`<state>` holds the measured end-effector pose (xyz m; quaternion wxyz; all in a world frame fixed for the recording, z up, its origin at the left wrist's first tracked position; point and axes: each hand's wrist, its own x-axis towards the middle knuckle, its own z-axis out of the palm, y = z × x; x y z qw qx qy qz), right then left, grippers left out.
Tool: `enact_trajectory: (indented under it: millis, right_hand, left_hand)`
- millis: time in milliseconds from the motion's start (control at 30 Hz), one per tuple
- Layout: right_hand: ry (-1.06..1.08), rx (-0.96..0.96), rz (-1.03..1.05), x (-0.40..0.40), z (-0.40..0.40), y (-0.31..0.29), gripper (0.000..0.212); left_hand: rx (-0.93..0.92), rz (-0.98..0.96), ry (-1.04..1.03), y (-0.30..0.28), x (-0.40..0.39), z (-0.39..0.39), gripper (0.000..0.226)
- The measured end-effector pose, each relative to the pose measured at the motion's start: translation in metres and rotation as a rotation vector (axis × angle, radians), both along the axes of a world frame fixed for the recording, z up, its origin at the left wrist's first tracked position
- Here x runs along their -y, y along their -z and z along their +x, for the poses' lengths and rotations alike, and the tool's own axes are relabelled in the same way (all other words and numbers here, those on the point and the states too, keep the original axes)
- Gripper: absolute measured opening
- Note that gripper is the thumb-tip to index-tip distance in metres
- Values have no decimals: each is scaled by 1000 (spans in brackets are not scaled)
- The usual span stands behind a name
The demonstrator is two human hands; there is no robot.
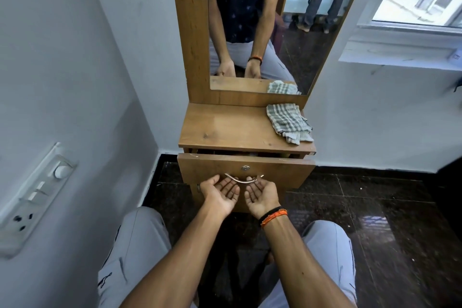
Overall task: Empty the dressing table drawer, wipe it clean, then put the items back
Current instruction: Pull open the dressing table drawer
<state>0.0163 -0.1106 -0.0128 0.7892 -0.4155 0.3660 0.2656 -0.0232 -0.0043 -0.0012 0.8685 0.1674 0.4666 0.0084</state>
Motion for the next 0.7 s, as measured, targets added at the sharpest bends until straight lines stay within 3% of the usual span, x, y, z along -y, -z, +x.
enact_trajectory:
  millis: [300, 700]
  right_hand:
    - [121, 78, -127, 15, -75, 11, 7]
    - [174, -16, -219, 32, -144, 4, 19]
  left_hand:
    - [-102, 49, -22, 5, 23, -60, 34]
    - [-232, 96, 11, -9, 44, -131, 40]
